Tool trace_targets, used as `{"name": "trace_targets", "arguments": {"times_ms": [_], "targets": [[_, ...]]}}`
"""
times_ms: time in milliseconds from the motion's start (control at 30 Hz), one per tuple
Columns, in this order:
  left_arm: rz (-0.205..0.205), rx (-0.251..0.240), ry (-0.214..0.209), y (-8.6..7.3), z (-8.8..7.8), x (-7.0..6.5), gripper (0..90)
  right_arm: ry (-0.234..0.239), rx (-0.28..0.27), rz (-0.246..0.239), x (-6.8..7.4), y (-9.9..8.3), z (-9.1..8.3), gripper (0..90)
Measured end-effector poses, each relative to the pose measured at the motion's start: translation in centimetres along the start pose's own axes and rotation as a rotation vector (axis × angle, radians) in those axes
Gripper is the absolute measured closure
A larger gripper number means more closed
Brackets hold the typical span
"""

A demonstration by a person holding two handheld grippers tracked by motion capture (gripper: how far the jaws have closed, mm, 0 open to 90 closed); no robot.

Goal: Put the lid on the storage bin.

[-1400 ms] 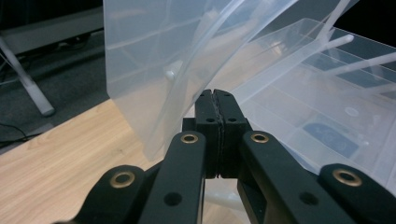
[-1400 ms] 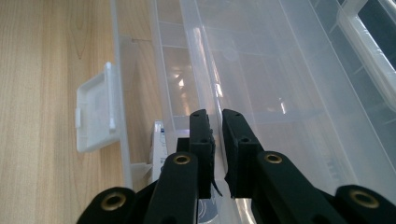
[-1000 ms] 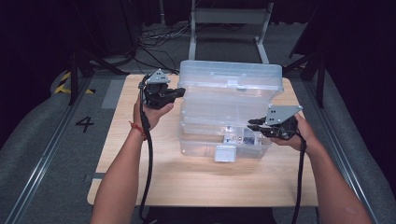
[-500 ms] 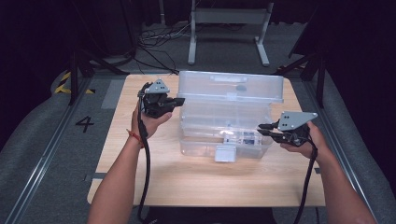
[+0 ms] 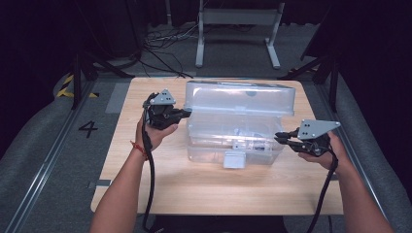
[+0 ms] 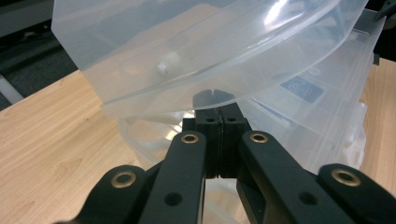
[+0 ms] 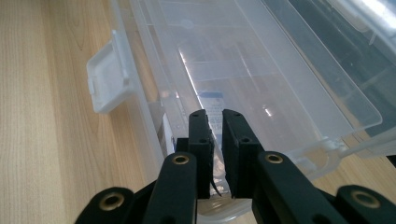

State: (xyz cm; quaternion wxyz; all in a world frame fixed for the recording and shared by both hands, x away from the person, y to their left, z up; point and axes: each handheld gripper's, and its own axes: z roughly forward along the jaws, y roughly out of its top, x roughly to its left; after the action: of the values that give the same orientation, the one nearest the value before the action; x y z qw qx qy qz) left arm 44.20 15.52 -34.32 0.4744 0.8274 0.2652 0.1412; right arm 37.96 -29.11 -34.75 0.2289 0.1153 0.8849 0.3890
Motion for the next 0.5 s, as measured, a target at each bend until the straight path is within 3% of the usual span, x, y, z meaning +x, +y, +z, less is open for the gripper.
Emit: {"name": "trace_targets", "arguments": {"times_ms": [500], "targets": [[0.01, 0.028, -0.027, -0.8, -0.2, -0.5, 89.9, -0.019, -0.038, 0.048, 0.0, -1.4, -1.5, 83.6]]}}
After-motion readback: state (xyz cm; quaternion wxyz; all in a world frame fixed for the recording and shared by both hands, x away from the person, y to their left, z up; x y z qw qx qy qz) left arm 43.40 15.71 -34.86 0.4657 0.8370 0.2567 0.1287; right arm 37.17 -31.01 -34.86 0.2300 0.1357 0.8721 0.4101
